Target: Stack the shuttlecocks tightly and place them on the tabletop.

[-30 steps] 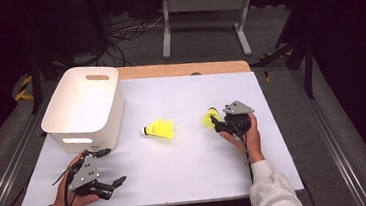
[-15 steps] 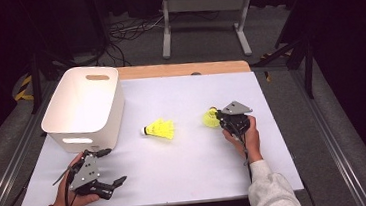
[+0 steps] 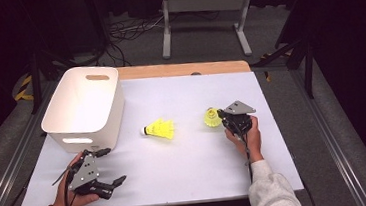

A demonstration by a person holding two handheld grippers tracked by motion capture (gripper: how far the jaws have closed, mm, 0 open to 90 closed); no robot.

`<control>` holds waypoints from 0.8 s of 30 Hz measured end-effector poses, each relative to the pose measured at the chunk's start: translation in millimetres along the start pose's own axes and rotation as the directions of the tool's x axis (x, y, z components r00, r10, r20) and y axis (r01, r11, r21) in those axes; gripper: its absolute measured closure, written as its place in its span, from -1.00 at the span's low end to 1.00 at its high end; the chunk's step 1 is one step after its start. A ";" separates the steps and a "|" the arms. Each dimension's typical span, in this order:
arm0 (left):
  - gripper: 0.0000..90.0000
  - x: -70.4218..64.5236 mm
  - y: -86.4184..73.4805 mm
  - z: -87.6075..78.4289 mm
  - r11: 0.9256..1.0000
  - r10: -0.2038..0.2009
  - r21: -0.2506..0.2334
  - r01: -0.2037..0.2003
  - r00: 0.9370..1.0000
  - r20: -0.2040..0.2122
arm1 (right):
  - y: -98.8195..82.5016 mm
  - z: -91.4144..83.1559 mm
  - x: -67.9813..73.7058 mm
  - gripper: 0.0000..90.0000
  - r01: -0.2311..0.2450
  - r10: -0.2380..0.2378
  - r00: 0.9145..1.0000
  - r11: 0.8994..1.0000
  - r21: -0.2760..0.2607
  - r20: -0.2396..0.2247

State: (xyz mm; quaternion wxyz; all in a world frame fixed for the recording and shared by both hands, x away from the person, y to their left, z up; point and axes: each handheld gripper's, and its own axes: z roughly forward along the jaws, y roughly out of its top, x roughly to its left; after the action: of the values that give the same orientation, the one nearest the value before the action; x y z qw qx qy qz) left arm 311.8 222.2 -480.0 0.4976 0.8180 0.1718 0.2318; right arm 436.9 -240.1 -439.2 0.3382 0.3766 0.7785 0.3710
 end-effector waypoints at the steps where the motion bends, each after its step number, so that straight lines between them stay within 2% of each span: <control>1: -0.90 0.2 0.0 0.1 1.000 0.002 0.003 -0.002 1.000 -0.001 | 0.5 -1.8 -0.5 1.00 -0.006 0.006 1.000 1.000 -0.012 0.001; 24: -0.89 -0.3 0.1 0.3 1.000 0.005 0.006 -0.005 1.000 0.003 | 7.1 -18.7 -0.9 1.00 -0.024 0.020 0.999 0.995 -0.093 -0.040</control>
State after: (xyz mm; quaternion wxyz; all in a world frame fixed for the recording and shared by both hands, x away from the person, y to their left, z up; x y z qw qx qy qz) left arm 311.7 221.8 -480.0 0.4947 0.8203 0.1700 0.2312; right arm 424.6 -243.8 -423.8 0.3359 0.3615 0.7627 0.4180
